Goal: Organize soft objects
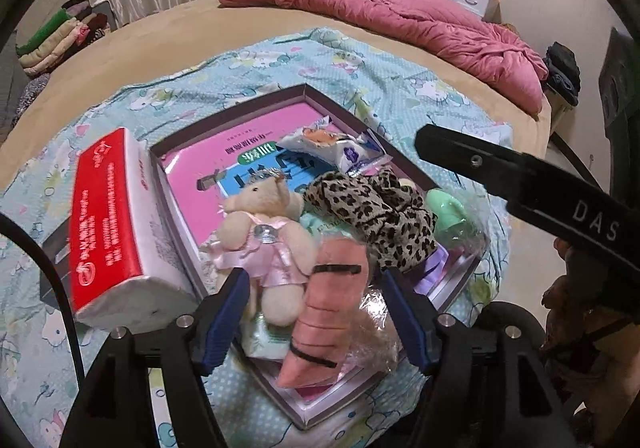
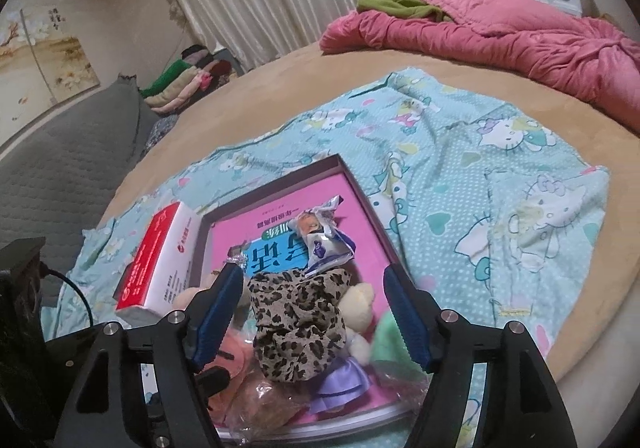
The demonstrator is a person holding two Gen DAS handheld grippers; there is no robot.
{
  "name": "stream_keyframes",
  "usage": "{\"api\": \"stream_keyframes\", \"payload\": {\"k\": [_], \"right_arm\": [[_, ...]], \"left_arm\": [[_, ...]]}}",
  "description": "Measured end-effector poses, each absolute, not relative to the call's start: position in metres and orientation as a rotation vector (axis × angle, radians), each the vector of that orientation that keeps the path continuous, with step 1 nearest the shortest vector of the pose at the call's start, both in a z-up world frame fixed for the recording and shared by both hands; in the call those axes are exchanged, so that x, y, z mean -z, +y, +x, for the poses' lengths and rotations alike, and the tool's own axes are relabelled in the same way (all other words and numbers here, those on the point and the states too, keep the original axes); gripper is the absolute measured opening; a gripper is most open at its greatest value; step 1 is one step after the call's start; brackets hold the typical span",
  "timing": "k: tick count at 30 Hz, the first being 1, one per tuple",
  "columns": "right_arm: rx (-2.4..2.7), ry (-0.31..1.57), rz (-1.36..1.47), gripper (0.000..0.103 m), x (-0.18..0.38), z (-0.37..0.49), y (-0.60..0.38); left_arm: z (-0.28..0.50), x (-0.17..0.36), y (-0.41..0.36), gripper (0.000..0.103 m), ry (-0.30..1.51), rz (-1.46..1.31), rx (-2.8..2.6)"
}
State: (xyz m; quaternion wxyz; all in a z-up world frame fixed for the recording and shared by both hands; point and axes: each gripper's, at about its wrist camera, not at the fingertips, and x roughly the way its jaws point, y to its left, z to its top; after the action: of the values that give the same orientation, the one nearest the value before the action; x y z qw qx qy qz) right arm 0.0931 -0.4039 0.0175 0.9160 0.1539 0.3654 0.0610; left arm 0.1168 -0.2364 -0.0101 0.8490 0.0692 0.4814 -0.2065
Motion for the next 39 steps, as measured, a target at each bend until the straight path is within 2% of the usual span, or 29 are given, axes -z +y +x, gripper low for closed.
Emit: {"api": "stream_keyframes", "payload": {"k": [7, 15, 27, 39], "right_arm": [[-0.116, 0.71, 0.304, 0.078, -0.041, 0.076, -0.394], [-0.138, 0.684, 0.276, 0.078, -0.066, 0.052, -0.372], [-0.124, 0.676, 0.243, 0.082, -0.086, 0.019, -0.343], [-0.073, 0.797, 0.212, 0.082, -0.058, -0.006, -0.33]], "left_arm": [[0.106, -0.01, -0.217, 0.084, 0.981, 0.12, 0.401], [0.09, -0.031, -0.191, 0.089, 0.936, 0.111, 0.327], [0.07, -0.056, -0.162, 0.089, 0.896, 0.104, 0.258], [0.047, -0.045, -0.142, 0.089, 0.933, 0.073, 0.228]]}}
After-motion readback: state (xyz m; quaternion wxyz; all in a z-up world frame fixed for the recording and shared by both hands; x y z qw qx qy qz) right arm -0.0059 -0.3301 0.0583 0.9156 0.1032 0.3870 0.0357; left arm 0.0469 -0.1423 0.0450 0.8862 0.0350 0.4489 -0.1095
